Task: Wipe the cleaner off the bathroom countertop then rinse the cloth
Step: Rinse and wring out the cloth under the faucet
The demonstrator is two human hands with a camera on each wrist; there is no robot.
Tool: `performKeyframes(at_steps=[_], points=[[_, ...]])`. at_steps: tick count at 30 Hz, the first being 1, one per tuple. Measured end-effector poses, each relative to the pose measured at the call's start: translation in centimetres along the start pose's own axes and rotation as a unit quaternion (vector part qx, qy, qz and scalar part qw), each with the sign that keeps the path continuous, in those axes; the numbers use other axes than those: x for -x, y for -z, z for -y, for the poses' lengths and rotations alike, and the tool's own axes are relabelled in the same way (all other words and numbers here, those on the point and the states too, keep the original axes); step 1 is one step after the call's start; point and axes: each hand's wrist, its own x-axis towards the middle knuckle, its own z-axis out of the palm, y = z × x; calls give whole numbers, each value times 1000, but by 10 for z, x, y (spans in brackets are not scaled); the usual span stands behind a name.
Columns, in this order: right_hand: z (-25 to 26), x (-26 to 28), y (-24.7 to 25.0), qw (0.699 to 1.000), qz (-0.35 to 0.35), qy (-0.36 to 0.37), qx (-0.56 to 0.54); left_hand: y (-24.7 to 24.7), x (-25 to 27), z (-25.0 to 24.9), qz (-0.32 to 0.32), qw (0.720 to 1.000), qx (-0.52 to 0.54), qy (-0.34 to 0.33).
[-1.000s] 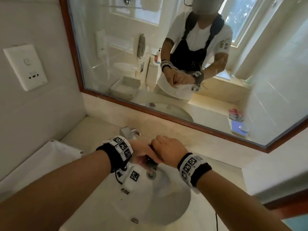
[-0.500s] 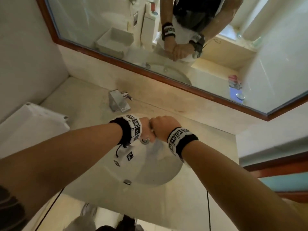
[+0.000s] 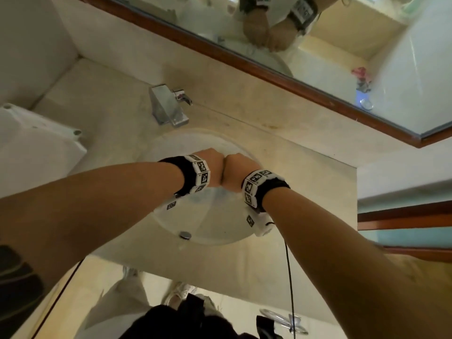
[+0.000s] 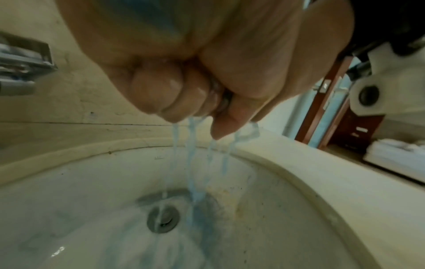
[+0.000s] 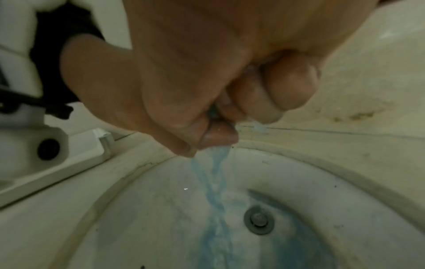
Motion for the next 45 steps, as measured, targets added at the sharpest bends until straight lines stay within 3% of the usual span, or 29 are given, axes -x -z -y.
performKeyframes(at_steps=[4, 10, 15, 19, 22, 24, 27, 31, 36, 38, 41, 45], points=[[5, -6, -9, 995, 27, 1, -94, -11, 0, 8, -39, 998, 40, 29], [20, -12, -33, 968, 77, -48, -235, -28, 4, 18, -38, 999, -31, 3], [24, -8, -42, 923, 125, -83, -353, -33, 6, 23, -29, 994, -93, -53], [26, 1, -45, 866, 165, -136, -451, -31, 7, 24, -34, 993, -94, -68], [27, 2, -43, 858, 177, -137, -463, -33, 10, 24, -36, 994, -88, -62], [28, 0, -41, 894, 147, -116, -407, -33, 13, 23, -38, 995, -83, -48], [32, 3, -37, 968, 76, -84, -223, -32, 16, 26, -40, 997, -53, -29], [24, 9, -33, 993, -30, -60, -94, -25, 17, 30, -50, 996, 74, -16], [19, 25, -24, 987, -159, -17, 29, -2, 25, 31, -30, 972, 233, -13], [18, 31, -18, 982, -187, -10, 28, 5, 30, 36, -10, 943, 332, -1], [16, 40, -11, 978, -191, -16, -86, 6, 43, 42, -16, 881, 472, -17], [15, 51, -6, 929, -208, -70, -297, 1, 58, 52, -138, 837, 527, -51]])
